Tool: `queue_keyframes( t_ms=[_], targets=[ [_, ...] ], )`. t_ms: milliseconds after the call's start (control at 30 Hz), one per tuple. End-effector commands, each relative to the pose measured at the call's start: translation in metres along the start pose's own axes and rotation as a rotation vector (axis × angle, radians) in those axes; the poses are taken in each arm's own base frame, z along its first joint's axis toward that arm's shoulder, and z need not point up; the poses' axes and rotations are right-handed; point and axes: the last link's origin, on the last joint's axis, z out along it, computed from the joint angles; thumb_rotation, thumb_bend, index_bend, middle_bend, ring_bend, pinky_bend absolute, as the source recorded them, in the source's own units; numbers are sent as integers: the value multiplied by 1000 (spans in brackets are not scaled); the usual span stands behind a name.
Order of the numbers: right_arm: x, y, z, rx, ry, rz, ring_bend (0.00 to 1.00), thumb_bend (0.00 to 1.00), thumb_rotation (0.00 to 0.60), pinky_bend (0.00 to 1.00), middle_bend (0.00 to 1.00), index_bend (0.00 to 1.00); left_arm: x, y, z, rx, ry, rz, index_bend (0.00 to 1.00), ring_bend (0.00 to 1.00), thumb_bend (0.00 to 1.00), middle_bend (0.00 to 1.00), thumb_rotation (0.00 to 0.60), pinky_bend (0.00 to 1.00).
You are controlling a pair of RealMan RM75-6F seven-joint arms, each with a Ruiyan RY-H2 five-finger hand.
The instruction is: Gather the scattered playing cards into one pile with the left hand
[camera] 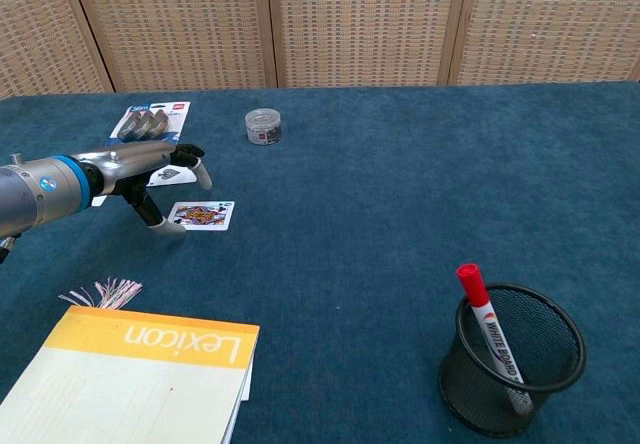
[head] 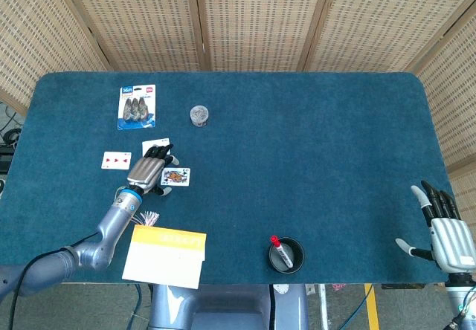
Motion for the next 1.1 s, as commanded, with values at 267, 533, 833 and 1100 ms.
queue_keyframes(
  t_ms=[267, 533, 833, 1100],
  targets=[
    [0, 0, 0, 0, -2, 3, 0, 156, 600, 0, 0, 0, -2, 1, 8, 25, -15, 0, 284, 0, 262, 0, 600, 0],
    [0, 0, 0, 1, -3, 6, 0, 156, 600, 0, 0, 0, -3, -1, 12, 42, -30, -8, 313, 0, 263, 0, 600, 0],
    [0, 0, 0, 1, -4, 6, 0, 156, 600, 0, 0, 0, -5, 0, 15, 48, -28, 0, 332, 0, 263, 0, 600, 0],
    [0, 0, 0, 1, -4, 7, 0, 156, 600, 0, 0, 0, -6, 1, 16, 51, -34, 1, 442, 0, 262, 0, 600, 0]
  ],
)
